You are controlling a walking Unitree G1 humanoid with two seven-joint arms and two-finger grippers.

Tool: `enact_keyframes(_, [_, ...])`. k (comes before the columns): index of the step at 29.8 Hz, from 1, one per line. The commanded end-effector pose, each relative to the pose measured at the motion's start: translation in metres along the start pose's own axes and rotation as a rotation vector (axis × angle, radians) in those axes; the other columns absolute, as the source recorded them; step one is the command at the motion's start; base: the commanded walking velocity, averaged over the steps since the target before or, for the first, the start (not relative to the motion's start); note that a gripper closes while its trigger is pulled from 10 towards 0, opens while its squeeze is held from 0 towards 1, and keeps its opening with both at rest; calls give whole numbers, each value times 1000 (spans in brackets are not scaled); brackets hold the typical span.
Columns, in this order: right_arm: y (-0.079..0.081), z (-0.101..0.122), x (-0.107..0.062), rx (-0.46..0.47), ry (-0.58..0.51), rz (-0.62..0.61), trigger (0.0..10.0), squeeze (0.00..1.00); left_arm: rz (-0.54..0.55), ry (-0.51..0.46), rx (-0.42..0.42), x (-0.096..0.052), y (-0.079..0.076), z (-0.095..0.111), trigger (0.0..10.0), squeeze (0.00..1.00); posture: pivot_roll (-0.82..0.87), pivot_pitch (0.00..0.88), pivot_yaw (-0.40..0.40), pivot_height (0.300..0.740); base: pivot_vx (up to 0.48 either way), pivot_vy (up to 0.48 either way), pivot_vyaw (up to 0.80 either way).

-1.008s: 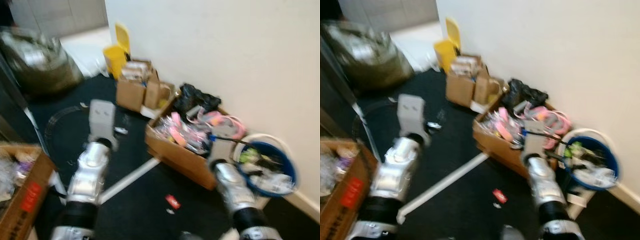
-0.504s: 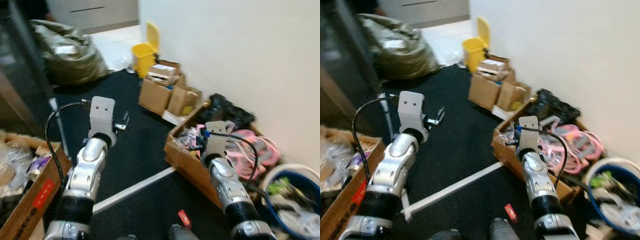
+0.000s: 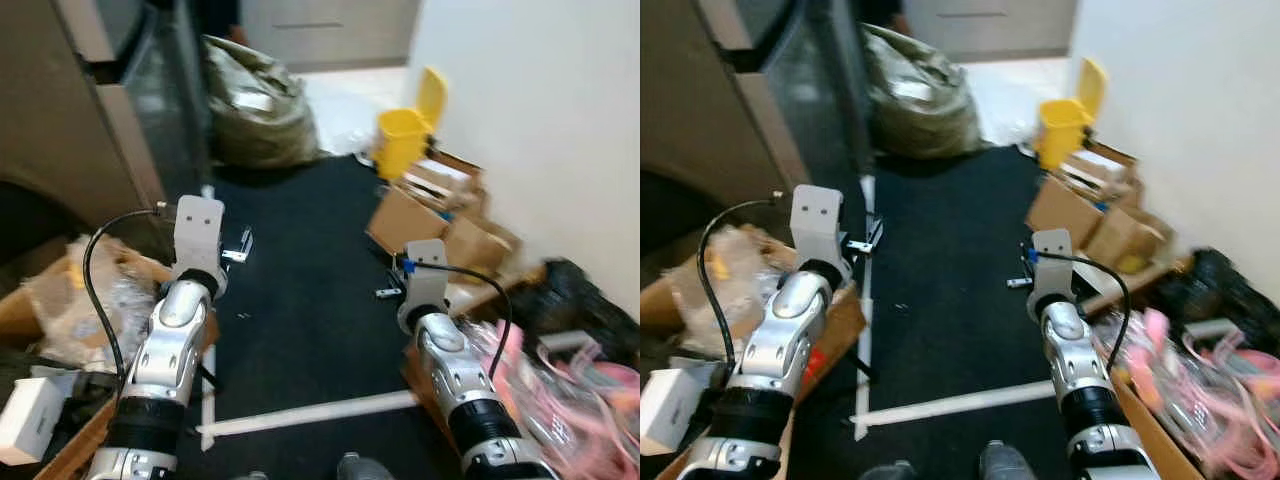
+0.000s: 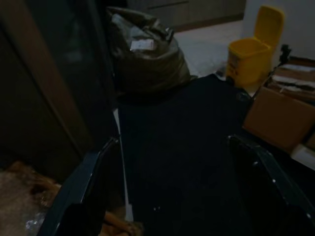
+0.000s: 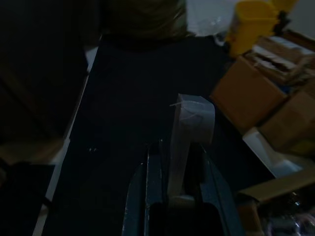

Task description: Picking trash to rubbish bin

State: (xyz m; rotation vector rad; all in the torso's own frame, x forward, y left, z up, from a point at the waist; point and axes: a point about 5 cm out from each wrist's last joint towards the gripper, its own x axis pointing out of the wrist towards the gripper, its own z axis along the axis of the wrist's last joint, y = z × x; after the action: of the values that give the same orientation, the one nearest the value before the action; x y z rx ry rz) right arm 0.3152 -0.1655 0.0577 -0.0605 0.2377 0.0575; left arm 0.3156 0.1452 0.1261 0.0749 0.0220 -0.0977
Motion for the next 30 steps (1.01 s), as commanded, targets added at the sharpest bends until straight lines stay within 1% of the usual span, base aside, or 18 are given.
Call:
enact_keyframes(1, [1,0,0,3,-3,5,10000,0,-4,2,5,0,-1,0,10000,0,-41,0,-10,740,322,0,800])
enact_keyframes(13, [1,0,1,0,-3,8,10000,0,-4,2,7,0,0,1,10000,0,-39,0,-8,740,319,0,800])
enact_keyframes(14, [1,-1,1,20,-4,3,10000,0,2,0,7,0,0,1,10000,0,-38,0,-7,740,247,0,0])
enact_keyframes(17, [-2,-2,1,40,-2,-9,10000,0,13,8,8,1,0,1,10000,0,-37,0,-7,740,82,0,0])
enact_keyframes(27, [-3,-2,1,34,-1,-13,10000,0,10,17,16,1,1,-1,10000,0,-33,0,-5,740,0,0,0])
enact_keyframes(30, [-1,-2,1,14,-2,-1,10000,0,8,18,18,1,0,-1,10000,0,-33,0,-6,740,0,0,0])
